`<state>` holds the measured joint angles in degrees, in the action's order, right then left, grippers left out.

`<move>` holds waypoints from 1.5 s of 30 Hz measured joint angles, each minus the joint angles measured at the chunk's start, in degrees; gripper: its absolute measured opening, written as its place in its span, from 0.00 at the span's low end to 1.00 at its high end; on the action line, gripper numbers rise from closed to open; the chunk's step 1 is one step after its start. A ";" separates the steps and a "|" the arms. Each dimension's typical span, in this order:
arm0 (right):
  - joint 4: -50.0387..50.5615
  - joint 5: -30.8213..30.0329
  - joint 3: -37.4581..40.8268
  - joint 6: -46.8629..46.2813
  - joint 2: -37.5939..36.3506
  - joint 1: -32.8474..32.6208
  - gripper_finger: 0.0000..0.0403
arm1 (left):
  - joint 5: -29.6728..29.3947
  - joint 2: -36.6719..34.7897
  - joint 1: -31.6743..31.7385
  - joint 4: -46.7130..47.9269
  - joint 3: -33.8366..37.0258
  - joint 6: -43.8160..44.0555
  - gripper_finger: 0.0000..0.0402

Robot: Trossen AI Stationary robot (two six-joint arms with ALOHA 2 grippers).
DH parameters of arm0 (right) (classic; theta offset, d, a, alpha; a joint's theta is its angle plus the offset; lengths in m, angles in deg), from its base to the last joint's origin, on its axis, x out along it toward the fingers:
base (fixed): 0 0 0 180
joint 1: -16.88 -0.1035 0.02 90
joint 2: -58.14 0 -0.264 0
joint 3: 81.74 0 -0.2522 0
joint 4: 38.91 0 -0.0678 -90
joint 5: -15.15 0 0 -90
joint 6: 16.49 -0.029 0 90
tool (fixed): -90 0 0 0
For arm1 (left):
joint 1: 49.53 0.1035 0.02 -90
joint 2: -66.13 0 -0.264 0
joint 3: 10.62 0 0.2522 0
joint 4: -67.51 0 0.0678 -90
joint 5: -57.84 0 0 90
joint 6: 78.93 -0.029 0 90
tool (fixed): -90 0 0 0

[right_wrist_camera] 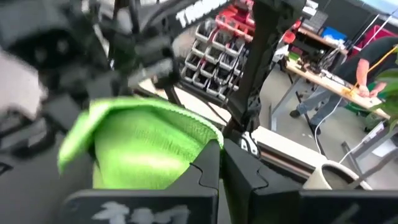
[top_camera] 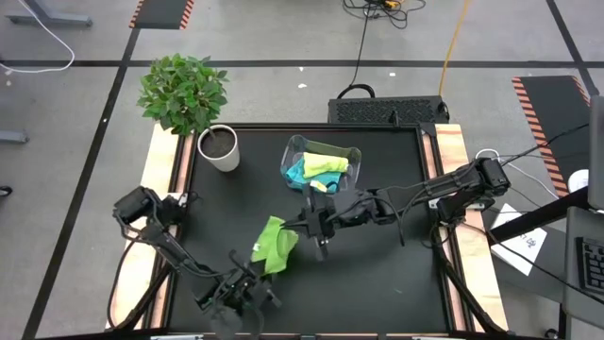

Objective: Fold microfiber towels
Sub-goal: Fold the green towel

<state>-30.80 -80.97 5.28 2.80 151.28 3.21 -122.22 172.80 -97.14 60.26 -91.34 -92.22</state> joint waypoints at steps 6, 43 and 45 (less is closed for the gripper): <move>3.11 -3.24 0.00 0.40 -0.09 -0.64 0.00 | 0.03 -5.96 -2.49 6.76 0.00 1.69 0.02; 9.62 -6.78 0.07 13.27 -14.91 6.42 0.00 | 51.61 -43.60 20.47 47.97 0.00 13.92 0.01; 12.22 -6.81 0.07 11.92 -14.97 5.62 0.00 | 52.62 -41.59 19.91 48.30 -0.02 15.34 0.01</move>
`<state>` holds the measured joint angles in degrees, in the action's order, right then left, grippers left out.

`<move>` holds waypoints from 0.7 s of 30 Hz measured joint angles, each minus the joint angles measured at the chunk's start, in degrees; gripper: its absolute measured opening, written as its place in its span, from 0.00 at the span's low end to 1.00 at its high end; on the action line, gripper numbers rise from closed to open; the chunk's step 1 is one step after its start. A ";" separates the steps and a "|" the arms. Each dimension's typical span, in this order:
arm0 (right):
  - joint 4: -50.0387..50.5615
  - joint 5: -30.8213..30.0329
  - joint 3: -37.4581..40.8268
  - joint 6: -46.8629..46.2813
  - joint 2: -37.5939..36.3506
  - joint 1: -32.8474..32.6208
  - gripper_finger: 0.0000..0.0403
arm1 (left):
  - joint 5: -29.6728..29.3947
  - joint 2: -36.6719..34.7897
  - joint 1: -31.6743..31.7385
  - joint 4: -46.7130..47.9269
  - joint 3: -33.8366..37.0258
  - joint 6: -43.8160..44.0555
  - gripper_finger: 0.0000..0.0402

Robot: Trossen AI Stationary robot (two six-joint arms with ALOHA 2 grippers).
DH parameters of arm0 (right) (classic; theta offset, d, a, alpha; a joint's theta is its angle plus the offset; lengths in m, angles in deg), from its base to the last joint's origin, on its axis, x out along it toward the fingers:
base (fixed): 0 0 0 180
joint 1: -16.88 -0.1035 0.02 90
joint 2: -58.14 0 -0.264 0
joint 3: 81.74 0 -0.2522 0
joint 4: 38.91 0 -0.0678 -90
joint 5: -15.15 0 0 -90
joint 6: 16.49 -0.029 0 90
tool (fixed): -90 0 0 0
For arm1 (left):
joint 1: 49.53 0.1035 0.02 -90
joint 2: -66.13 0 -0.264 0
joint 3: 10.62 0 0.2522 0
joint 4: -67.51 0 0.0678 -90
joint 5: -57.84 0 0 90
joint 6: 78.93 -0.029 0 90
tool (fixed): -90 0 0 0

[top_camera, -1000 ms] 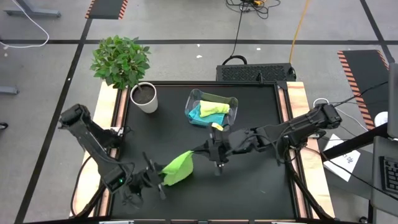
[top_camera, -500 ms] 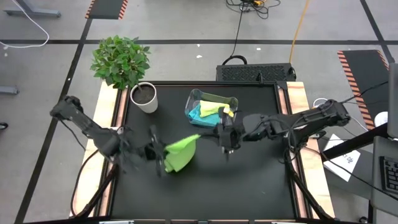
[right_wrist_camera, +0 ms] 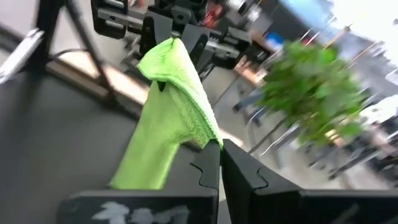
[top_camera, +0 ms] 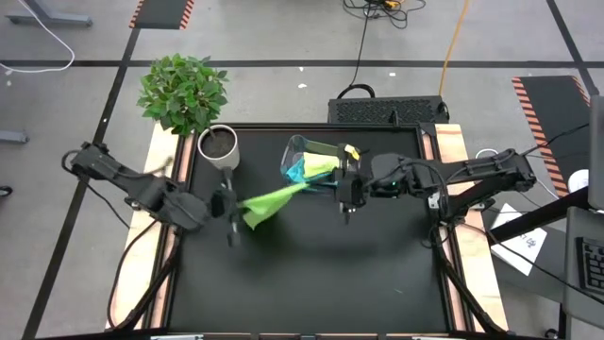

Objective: Fold microfiber towels
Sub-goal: Fold the green towel

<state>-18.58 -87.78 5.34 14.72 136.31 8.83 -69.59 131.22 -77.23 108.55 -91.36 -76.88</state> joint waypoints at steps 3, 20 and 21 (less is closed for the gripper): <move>3.92 -0.36 0.39 -3.91 0.61 -2.01 0.00 | 1.68 5.15 -1.59 0.64 0.02 4.47 0.02; 3.55 0.16 13.15 -21.65 0.92 -13.08 0.00 | 2.33 35.44 -10.76 -30.69 0.04 16.05 0.02; 3.65 0.22 13.40 -22.07 0.92 -13.00 0.00 | 1.42 36.17 -10.95 -30.69 0.02 17.03 0.02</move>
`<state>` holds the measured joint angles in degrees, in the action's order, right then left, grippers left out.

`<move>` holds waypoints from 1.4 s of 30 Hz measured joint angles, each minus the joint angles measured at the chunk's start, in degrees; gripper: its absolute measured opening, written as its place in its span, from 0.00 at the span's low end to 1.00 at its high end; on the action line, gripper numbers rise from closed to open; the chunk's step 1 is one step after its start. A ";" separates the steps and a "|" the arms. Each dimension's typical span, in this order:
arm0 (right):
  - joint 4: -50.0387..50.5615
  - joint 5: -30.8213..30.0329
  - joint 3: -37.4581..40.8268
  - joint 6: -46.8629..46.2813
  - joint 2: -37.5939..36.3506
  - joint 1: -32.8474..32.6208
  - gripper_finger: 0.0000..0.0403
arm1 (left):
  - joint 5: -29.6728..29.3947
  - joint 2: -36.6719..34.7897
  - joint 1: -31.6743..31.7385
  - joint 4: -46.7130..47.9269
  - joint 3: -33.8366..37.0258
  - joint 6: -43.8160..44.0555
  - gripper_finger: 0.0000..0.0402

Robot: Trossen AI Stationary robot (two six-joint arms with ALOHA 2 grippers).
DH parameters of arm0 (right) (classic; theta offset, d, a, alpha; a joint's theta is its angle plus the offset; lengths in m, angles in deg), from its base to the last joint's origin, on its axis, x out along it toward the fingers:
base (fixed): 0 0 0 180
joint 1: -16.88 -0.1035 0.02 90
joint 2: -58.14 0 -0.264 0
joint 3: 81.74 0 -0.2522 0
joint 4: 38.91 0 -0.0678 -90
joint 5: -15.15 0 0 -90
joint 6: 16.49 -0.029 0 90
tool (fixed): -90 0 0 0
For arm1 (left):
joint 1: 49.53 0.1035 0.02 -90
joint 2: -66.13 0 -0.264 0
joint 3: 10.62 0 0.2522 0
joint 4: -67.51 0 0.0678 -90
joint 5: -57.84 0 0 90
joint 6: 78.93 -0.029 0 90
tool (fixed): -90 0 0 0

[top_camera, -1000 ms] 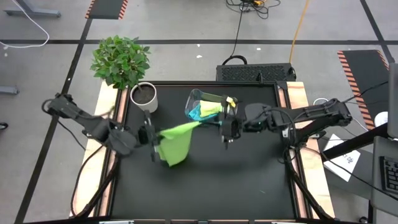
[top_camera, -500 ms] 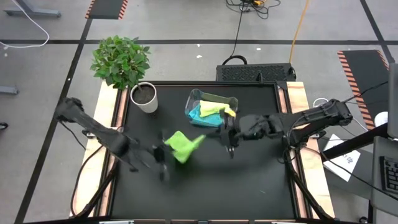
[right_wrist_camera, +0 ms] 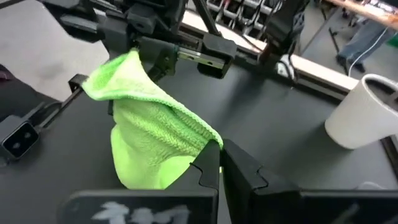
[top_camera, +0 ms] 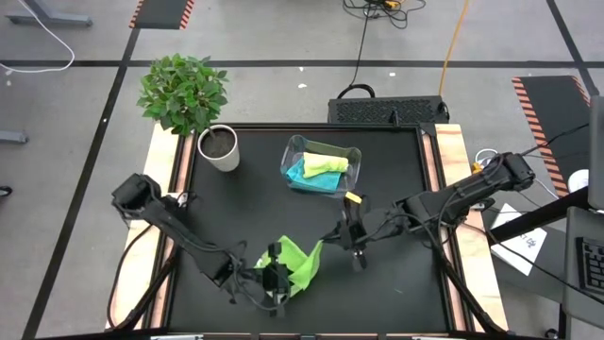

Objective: Fold microfiber towels
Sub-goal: Fold the green towel

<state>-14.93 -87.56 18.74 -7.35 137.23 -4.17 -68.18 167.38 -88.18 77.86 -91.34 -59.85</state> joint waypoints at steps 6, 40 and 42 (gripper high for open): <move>0.07 4.98 1.43 0.52 0.04 1.86 0.00 | -6.23 4.20 -2.14 -1.77 0.00 5.61 0.02; -3.41 19.05 3.41 8.08 6.97 15.04 0.00 | -17.87 8.41 -5.64 13.26 8.62 33.91 0.33; -3.38 19.13 3.41 8.15 6.97 15.04 0.00 | -17.94 8.41 -5.51 11.00 10.37 34.27 0.39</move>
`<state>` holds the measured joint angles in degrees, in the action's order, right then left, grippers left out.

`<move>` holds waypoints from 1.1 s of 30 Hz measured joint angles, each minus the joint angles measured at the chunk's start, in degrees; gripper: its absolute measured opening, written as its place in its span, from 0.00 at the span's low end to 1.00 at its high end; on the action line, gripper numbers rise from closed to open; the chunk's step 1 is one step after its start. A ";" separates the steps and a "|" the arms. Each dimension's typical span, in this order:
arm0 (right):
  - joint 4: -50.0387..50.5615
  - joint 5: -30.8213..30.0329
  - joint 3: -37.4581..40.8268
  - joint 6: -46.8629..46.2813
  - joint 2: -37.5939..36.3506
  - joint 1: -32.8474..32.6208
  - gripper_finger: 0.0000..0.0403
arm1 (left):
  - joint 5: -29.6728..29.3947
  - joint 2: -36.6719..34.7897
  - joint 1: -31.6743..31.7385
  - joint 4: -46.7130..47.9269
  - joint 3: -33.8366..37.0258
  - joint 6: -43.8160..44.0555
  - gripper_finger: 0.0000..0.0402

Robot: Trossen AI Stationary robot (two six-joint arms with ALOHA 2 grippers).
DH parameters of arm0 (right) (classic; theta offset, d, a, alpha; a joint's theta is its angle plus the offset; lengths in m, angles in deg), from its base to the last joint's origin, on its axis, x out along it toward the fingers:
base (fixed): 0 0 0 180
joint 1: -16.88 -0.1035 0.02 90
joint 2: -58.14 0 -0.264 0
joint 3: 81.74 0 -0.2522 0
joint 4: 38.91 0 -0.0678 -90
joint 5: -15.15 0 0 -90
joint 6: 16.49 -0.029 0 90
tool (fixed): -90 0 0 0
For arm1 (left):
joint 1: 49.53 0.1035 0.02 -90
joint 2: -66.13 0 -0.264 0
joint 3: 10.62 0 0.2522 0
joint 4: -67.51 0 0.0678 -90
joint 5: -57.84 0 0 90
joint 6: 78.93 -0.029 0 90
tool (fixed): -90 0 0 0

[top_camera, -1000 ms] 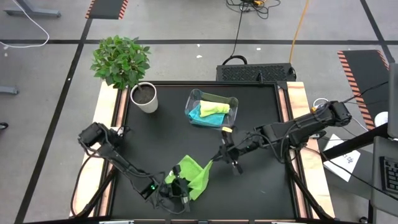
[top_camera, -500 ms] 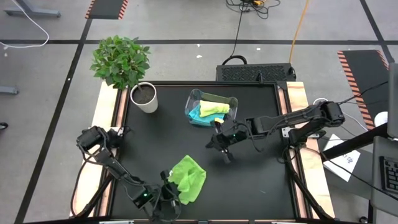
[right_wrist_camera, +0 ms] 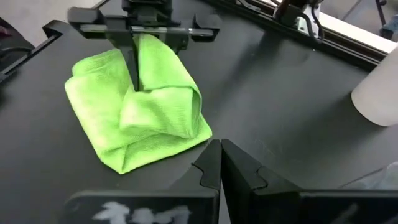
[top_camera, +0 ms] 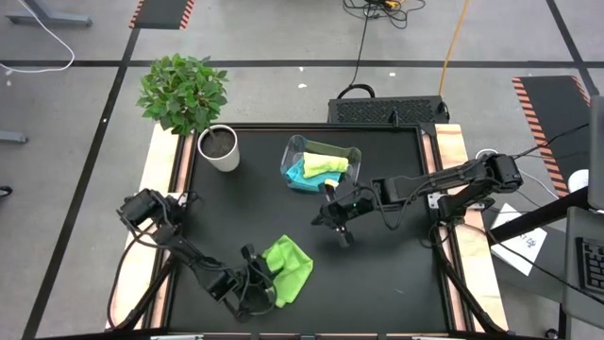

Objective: Fold microfiber towels
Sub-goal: Fold the green towel

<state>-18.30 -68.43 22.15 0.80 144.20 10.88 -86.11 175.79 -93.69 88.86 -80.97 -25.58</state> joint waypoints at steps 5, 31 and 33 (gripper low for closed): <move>0.10 1.43 0.00 0.42 0.00 0.15 0.00 | -0.15 0.00 -0.46 -0.15 3.04 3.55 0.50; -16.67 10.81 14.55 -3.02 0.04 -0.41 0.16 | -15.48 -0.33 -6.15 5.34 3.46 0.21 0.56; -18.80 11.88 15.19 -2.46 0.80 -1.56 0.16 | -14.75 -0.33 -5.89 7.78 3.46 3.17 0.56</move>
<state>-37.10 -56.55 37.34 -1.67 145.01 9.32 -100.86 175.47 -99.57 96.63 -77.50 -22.41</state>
